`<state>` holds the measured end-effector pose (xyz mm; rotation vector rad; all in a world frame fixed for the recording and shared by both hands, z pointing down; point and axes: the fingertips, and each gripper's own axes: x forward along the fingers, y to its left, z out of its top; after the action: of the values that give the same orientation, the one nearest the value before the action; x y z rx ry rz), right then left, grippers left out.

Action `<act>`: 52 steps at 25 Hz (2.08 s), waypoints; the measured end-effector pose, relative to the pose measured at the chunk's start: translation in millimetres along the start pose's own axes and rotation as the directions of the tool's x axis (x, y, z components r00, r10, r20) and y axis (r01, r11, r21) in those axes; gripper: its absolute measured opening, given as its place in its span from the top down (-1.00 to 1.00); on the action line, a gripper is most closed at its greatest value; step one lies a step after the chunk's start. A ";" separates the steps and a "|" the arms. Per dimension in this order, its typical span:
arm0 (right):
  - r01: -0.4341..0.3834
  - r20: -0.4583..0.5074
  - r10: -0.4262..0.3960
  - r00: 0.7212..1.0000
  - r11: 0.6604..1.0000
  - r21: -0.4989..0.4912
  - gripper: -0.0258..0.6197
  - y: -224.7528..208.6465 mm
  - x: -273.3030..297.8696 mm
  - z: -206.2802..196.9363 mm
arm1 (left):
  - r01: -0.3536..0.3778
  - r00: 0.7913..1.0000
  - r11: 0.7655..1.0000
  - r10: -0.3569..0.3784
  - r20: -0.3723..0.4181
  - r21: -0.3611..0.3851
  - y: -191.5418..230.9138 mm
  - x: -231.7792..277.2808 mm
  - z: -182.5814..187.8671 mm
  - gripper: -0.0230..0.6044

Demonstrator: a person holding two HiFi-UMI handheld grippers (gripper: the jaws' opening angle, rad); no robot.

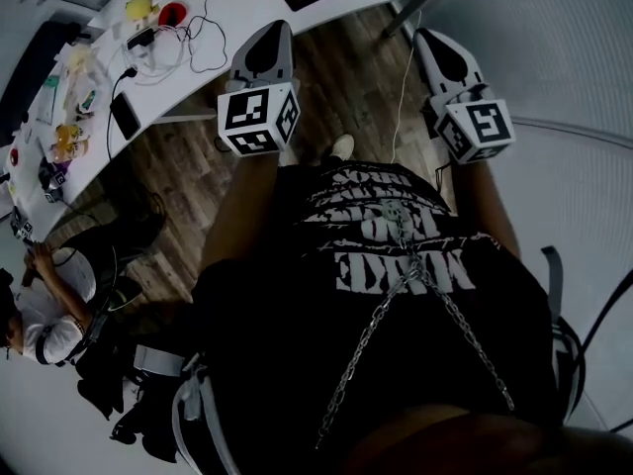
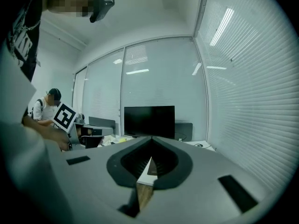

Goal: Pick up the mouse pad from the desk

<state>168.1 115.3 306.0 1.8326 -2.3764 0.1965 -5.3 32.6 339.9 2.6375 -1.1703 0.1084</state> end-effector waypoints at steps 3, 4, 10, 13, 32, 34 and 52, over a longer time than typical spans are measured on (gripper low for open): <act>-0.016 0.015 0.017 1.000 1.000 -0.007 0.92 -21.6 -0.6 13.0 | -0.010 1.000 1.000 0.010 0.015 0.011 -14.7 14.4 15.5 0.91; -0.016 0.017 0.016 1.000 1.000 -0.003 0.92 -29.2 0.2 14.1 | -0.011 1.000 1.000 0.011 0.015 0.015 -18.5 19.1 17.6 0.91; -0.030 0.016 0.030 0.999 0.999 0.028 0.92 -55.9 16.5 10.8 | -0.045 0.999 0.998 0.045 -0.001 0.038 -14.4 32.1 22.9 0.91; -0.037 0.006 0.037 0.999 0.998 0.046 0.92 -63.5 37.4 8.5 | -0.056 0.998 0.997 0.057 -0.012 0.044 -3.3 40.4 23.3 0.91; -0.044 -0.048 0.044 0.998 0.999 0.003 0.92 -82.7 214.4 34.9 | 0.023 0.998 1.000 -0.024 -0.056 -0.015 112.5 176.8 48.0 0.91; -0.042 -0.055 0.041 0.998 0.999 -0.005 0.92 -82.0 231.5 36.8 | 0.030 0.997 0.999 -0.031 -0.069 -0.018 125.6 186.2 46.8 0.91; -0.187 -0.353 0.204 0.913 0.979 0.083 0.91 -95.0 361.3 -78.7 | -0.114 0.948 0.974 0.048 -0.314 -0.197 207.0 238.2 -82.1 0.91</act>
<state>171.1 -237.3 452.1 1.4212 -2.3001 0.5641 5.3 -250.9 500.8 2.2850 -1.1147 0.3740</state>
